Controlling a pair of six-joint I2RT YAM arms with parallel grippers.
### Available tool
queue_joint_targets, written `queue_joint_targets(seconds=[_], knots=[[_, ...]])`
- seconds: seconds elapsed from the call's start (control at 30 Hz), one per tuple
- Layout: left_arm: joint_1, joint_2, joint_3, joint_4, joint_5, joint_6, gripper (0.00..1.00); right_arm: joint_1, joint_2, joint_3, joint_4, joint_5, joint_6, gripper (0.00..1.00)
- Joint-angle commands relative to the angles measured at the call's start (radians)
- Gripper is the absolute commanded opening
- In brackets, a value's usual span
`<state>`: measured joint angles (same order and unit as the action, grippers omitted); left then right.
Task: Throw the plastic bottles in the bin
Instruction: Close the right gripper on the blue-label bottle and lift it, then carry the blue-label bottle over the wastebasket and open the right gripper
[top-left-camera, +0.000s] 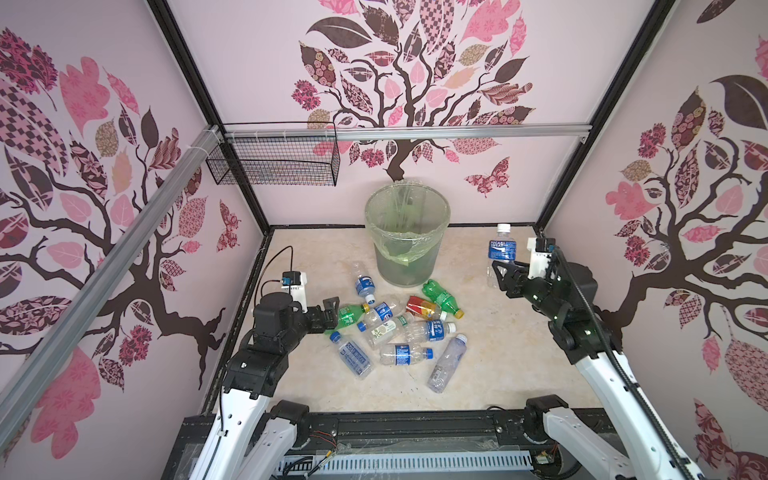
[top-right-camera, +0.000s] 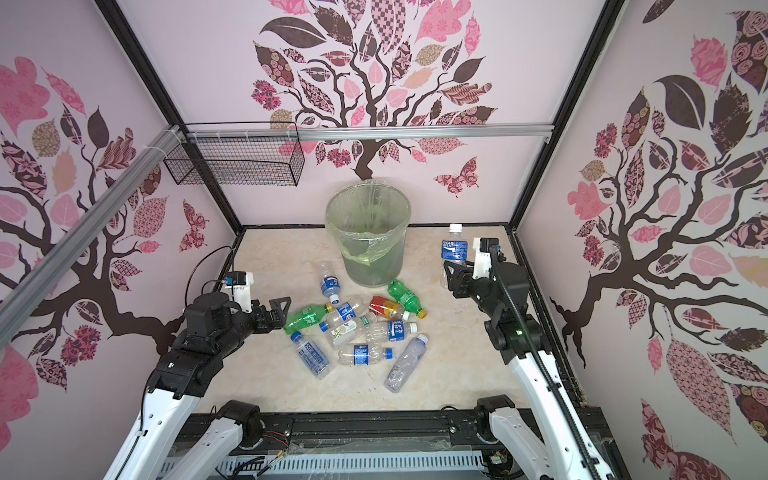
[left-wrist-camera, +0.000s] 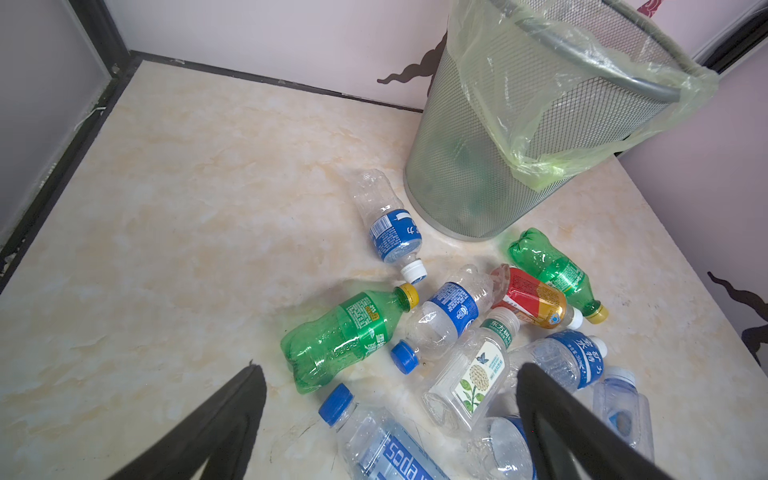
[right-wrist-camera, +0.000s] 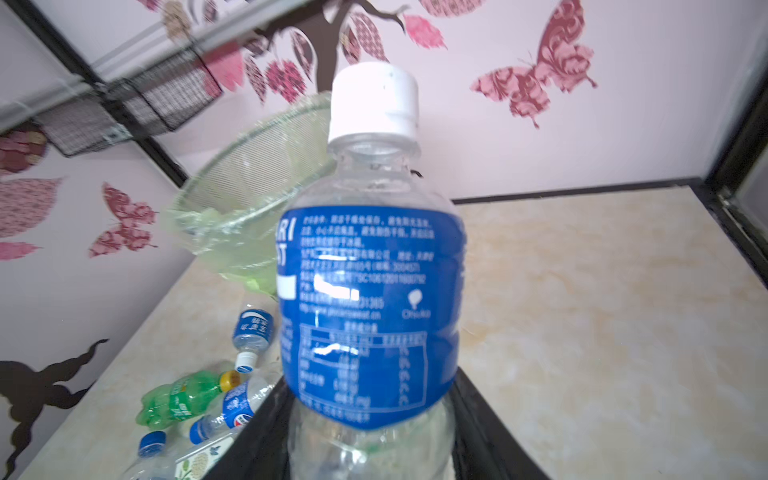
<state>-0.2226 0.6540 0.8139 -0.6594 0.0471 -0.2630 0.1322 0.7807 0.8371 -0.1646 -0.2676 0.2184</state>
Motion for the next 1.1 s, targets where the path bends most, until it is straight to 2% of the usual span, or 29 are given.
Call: queue_joint_targets(seconds=[0.0, 0.17, 0.27, 0.37, 0.43, 0.5, 0.6, 0.67, 0.7, 0.73, 0.8, 0.83, 0.9, 1.07], knots=[[0.003, -0.016, -0.032, 0.018, 0.02, 0.008, 0.98, -0.001, -0.099, -0.027, 0.101, -0.111, 0.014, 0.53], [0.003, -0.015, -0.032, 0.018, 0.034, 0.011, 0.98, -0.001, -0.082, 0.015, 0.092, -0.21, 0.033, 0.52], [0.002, -0.017, -0.031, 0.018, 0.033, 0.013, 0.98, -0.001, -0.031, 0.035, 0.17, -0.28, 0.075, 0.52], [0.002, -0.02, -0.029, 0.02, 0.03, 0.012, 0.98, 0.0, 0.079, 0.107, 0.265, -0.328, 0.11, 0.5], [0.003, -0.022, -0.027, 0.026, 0.033, 0.002, 0.98, 0.012, 0.212, 0.213, 0.284, -0.331, 0.116, 0.49], [0.002, -0.016, -0.02, 0.032, 0.044, -0.008, 0.98, 0.043, 0.363, 0.339, 0.271, -0.321, 0.105, 0.49], [0.002, 0.002, 0.002, 0.032, 0.052, -0.015, 0.98, 0.114, 0.638, 0.642, 0.142, -0.29, 0.048, 0.52], [0.003, 0.018, 0.018, 0.029, 0.05, -0.022, 0.98, 0.145, 0.85, 0.898, -0.034, -0.29, 0.01, 0.62], [0.003, 0.028, 0.028, 0.025, 0.051, -0.027, 0.98, 0.153, 0.958, 1.06, -0.14, -0.3, -0.009, 0.73], [0.003, 0.035, 0.039, 0.019, 0.056, -0.031, 0.98, 0.158, 1.05, 1.197, -0.242, -0.299, -0.033, 0.79], [0.004, 0.045, 0.059, 0.006, 0.062, -0.032, 0.98, 0.159, 1.15, 1.369, -0.376, -0.282, -0.057, 0.85], [0.002, 0.047, 0.067, -0.003, 0.06, -0.031, 0.98, 0.159, 1.159, 1.397, -0.408, -0.275, -0.072, 0.9], [0.005, 0.047, 0.072, -0.016, 0.042, -0.029, 0.98, 0.159, 1.108, 1.322, -0.385, -0.247, -0.089, 0.93], [0.004, 0.075, 0.07, -0.013, 0.015, -0.037, 0.98, 0.157, 0.777, 0.872, -0.126, -0.182, -0.094, 1.0]])
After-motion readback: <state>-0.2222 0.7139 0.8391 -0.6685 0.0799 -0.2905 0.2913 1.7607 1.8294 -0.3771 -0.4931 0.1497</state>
